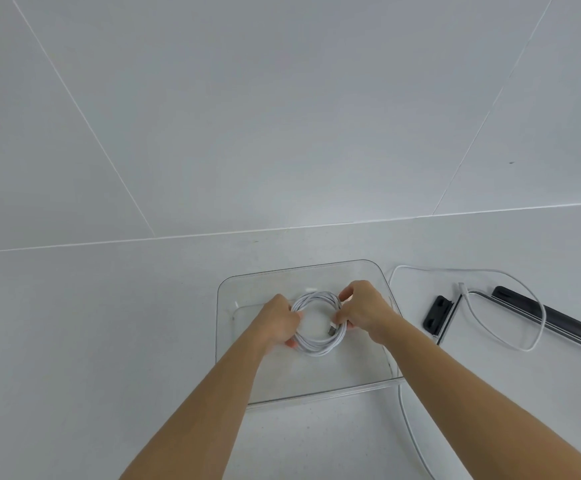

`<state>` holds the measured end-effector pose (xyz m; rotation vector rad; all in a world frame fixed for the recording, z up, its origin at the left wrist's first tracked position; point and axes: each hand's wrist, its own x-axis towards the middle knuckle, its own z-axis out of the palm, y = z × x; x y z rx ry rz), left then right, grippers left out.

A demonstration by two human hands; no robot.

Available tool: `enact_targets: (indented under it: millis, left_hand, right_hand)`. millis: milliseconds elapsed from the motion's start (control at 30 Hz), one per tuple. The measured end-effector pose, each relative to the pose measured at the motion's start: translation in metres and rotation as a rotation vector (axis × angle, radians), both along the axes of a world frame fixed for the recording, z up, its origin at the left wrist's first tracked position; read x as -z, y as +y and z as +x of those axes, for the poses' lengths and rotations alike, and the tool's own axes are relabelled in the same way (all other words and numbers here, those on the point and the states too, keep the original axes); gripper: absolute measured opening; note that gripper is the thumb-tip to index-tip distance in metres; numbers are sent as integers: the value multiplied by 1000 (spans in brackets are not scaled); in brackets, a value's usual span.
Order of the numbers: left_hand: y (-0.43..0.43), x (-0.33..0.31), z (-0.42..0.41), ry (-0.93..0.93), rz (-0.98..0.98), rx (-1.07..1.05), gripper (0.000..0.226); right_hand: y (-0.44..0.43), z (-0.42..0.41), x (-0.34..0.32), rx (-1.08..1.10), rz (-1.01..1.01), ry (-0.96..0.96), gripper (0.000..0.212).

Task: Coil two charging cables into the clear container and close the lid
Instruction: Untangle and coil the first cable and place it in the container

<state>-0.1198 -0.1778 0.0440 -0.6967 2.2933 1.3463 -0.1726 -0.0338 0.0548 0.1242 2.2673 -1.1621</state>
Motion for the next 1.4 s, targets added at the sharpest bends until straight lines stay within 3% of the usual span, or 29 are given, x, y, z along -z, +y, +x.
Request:
enact_targets:
  millis: [67,167,300,433,600,667,767,900,1133,1400]
  left_hand:
    - [4,-2,0,-10,84,-34,13]
    - [13,-7,0,-25,172,-50,9]
    - [19,-8,-2,-15,203,-49,18]
    - [21,-9,0,-24,214,-63,20]
    - [24,-9,-5,-58,338,-178,5]
    - [26,-9,-7,-68,382,-216,10]
    - [30,-7,-10,-68,369,-254,19]
    - [29,-3,-12,-35,191,-186,19]
    - [26,-1,-13,-67,113,-120,11]
    - [23,-3,-11,-49,208,-193,13]
  right_hand:
    - [0,-3,3,-15,2,-20,40]
    - [1,-3,5,-51,77,19,22]
    - [-5,0,-1,-197,308,163,18]
    - [-10,6,-10,-331,538,252,25]
    - [-6,7,-12,-408,629,327,22]
    - [-5,8,-12,-438,701,394,24]
    - [-4,12,-9,-495,774,450,33]
    - [-2,13,-11,-607,866,582,36]
    - [-1,13,-17,-559,794,640,32]
    - [-2,11,-16,-563,826,498,26]
